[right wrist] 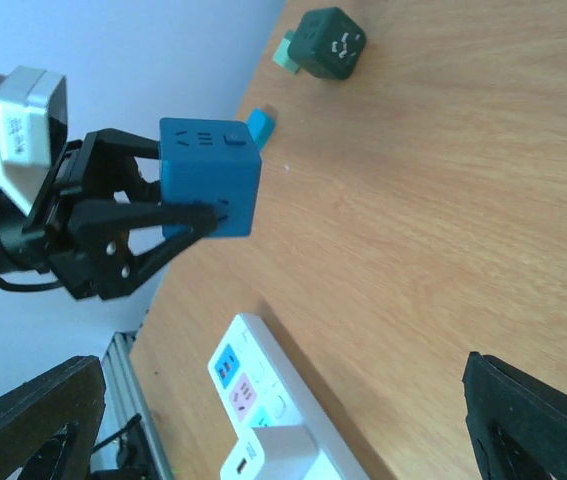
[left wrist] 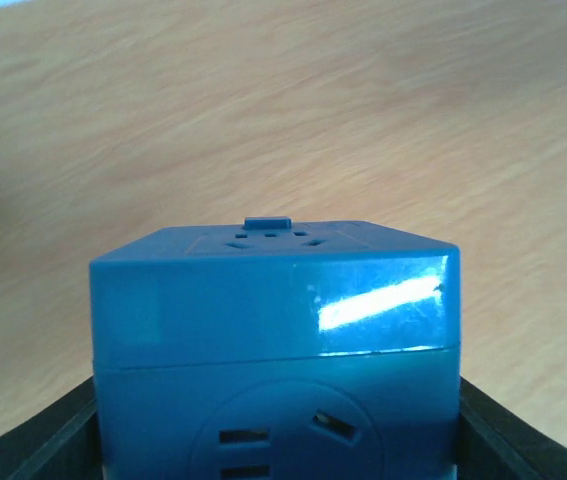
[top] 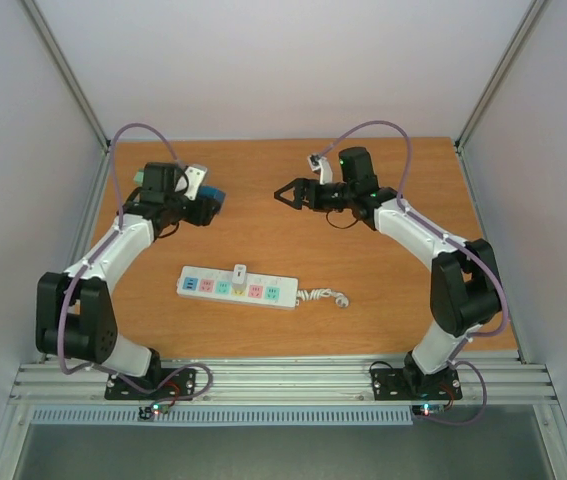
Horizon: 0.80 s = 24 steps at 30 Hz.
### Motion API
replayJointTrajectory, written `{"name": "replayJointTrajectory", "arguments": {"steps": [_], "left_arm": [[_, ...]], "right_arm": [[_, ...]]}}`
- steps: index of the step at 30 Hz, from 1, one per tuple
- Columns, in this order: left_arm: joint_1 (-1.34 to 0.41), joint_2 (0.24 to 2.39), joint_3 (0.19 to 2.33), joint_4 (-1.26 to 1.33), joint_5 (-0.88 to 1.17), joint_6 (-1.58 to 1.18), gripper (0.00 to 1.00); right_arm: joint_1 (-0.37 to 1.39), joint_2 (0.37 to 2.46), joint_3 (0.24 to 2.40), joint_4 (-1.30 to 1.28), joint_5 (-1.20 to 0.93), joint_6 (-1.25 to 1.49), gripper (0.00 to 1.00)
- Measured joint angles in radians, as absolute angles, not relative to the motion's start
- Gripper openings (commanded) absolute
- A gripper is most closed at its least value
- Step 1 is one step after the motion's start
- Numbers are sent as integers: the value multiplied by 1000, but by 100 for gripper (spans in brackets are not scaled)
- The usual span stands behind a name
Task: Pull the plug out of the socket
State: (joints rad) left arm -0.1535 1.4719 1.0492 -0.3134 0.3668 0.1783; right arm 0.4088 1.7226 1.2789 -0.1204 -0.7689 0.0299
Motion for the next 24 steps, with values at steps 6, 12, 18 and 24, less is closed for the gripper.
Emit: {"name": "replayJointTrajectory", "arguments": {"steps": [6,12,18,24], "left_arm": [[-122,1504,1064,-371,185,97,12],[-110,1584,1141,-427,13,49,12],[-87,1715,1250,-500,-79,23,12],[-52,1831,1318,-543,-99,4,14]], "right_arm": [[395,1661,1210,-118,-724,-27,99],[395,1661,1209,-115,-709,-51,99],[395,1661,1209,-113,-708,-62,99],[395,1661,1208,-113,-709,-76,99]]}}
